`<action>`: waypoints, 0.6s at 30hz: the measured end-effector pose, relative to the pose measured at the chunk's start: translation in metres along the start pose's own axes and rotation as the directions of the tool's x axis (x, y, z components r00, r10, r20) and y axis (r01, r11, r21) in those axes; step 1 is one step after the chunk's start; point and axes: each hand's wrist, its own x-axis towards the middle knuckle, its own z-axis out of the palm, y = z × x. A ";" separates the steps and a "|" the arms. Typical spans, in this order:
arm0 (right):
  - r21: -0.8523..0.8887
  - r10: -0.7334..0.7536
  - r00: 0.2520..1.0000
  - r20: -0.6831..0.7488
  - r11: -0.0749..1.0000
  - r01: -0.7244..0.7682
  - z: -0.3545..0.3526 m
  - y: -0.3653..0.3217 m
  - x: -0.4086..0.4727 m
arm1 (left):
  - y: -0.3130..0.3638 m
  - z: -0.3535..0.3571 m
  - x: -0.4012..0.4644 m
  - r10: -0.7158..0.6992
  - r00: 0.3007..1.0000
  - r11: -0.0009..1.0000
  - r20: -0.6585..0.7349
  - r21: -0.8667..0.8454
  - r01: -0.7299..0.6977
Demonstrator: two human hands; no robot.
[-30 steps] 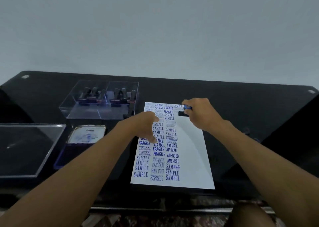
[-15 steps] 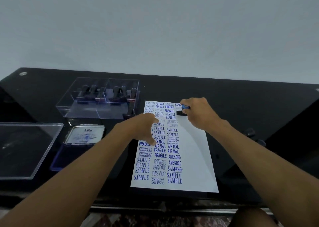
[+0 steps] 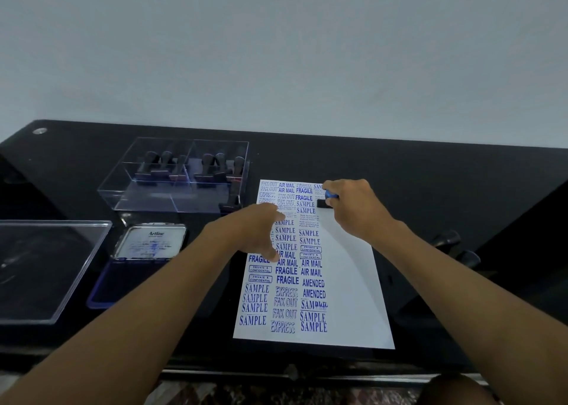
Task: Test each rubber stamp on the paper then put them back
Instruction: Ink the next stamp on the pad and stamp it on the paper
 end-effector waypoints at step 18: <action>-0.043 0.002 1.000 0.001 0.999 -0.002 0.004 0.007 0.013 | -0.002 0.003 0.004 -0.004 1.000 1.000 -0.002 0.013 0.004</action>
